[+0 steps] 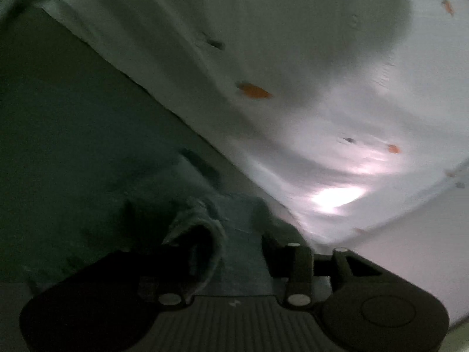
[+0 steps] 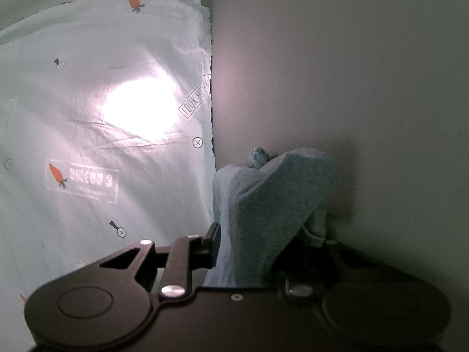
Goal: Fold clothes
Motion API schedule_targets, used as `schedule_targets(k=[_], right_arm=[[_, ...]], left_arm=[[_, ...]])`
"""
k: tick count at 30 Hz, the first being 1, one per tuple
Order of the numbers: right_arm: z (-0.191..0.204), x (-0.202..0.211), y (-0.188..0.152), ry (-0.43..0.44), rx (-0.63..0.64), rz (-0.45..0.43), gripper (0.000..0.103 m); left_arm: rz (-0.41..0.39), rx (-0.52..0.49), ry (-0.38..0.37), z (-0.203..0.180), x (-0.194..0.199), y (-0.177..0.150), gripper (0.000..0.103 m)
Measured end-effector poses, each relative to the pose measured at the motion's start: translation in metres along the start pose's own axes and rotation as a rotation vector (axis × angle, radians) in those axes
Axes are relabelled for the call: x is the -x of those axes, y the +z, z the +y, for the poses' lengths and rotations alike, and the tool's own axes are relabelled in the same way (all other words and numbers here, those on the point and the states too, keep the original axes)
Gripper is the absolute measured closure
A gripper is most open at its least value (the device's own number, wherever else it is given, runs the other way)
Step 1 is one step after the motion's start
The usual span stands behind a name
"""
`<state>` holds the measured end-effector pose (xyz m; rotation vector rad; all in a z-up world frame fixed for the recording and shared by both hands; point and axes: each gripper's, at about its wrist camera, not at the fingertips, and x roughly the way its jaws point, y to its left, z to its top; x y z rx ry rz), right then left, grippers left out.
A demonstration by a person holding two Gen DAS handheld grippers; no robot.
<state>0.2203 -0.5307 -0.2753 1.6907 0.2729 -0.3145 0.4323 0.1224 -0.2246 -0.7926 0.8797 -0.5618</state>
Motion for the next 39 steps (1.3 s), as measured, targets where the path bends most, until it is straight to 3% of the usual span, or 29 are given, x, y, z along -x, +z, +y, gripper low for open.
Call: schedule_targets(k=[3,7,10,11,12,13,14,15,19,22,26,31,34,39], right_arm=[[-0.001,-0.006,0.001,0.004,-0.014,0.014,0.073],[0.003,-0.022,0.003,0.005,-0.032,0.029,0.065],[0.007,-0.035,0.007,0.01,-0.046,0.024,0.062],[0.007,-0.038,0.008,0.014,-0.063,0.025,0.063],[0.007,-0.042,0.01,0.018,-0.08,0.026,0.072],[0.007,-0.047,0.01,0.046,-0.107,0.037,0.085],[0.009,-0.05,0.01,0.09,-0.122,0.049,0.09],[0.012,-0.053,0.01,0.135,-0.135,0.061,0.093],[0.053,-0.066,0.007,0.258,-0.078,0.069,0.093],[0.093,-0.084,0.005,0.333,-0.051,0.109,0.093],[0.156,-0.109,-0.003,0.477,-0.009,0.16,0.093],[0.234,-0.146,-0.015,0.625,0.03,0.24,0.093],[0.273,-0.155,-0.024,0.679,0.055,0.28,0.093],[0.337,-0.142,-0.039,0.841,0.09,0.329,0.093]], left_arm=[[0.042,0.006,0.117,0.007,-0.013,0.0,0.04],[0.08,0.034,0.145,0.006,-0.036,0.001,0.033],[0.104,0.054,0.16,0.004,-0.052,0.001,0.033],[0.103,0.055,0.176,0.002,-0.054,0.001,0.041],[0.092,0.057,0.201,0.0,-0.054,0.001,0.047],[0.075,0.07,0.214,-0.001,-0.052,0.002,0.068],[0.05,0.107,0.21,0.0,-0.047,0.003,0.086],[0.021,0.153,0.201,0.002,-0.041,0.005,0.089],[-0.075,0.177,0.201,-0.013,-0.025,0.021,0.09],[-0.142,0.077,0.202,-0.047,-0.024,0.039,0.092],[-0.266,0.012,0.13,-0.088,-0.013,0.069,0.093],[-0.426,-0.092,0.105,-0.141,0.006,0.136,0.093],[-0.533,-0.14,0.054,-0.175,0.039,0.168,0.093],[-0.672,-0.204,-0.065,-0.229,0.106,0.187,0.093]])
